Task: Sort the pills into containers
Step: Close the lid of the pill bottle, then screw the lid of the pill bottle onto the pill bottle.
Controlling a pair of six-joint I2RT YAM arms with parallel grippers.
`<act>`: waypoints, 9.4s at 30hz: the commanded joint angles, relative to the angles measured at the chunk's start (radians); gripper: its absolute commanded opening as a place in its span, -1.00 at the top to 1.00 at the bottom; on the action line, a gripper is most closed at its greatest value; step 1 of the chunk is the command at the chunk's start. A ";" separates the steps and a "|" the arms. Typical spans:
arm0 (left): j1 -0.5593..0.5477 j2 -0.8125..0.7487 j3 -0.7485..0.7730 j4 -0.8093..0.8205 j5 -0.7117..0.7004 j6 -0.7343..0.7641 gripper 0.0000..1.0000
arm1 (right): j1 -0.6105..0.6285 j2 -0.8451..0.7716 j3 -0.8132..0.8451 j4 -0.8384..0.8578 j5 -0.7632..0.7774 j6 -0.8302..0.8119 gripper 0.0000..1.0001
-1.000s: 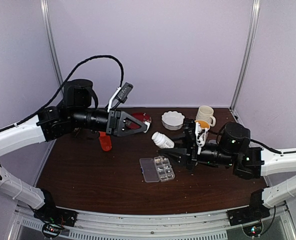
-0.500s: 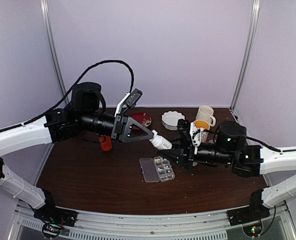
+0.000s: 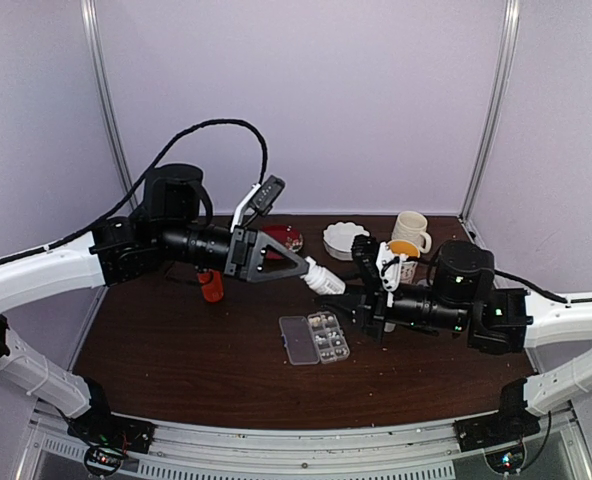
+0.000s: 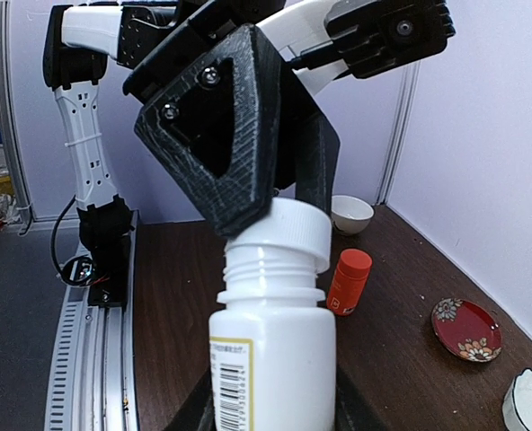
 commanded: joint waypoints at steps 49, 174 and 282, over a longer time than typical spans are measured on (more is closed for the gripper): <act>-0.084 0.106 0.038 0.066 0.043 0.058 1.00 | -0.032 -0.005 0.137 0.060 -0.245 0.098 1.00; -0.021 -0.015 0.113 -0.238 0.003 0.491 0.22 | -0.078 0.084 0.256 -0.363 -0.325 0.065 1.00; -0.256 -0.346 -0.269 0.033 -0.556 1.622 -0.95 | -0.194 0.052 0.287 -0.530 -0.597 0.221 1.00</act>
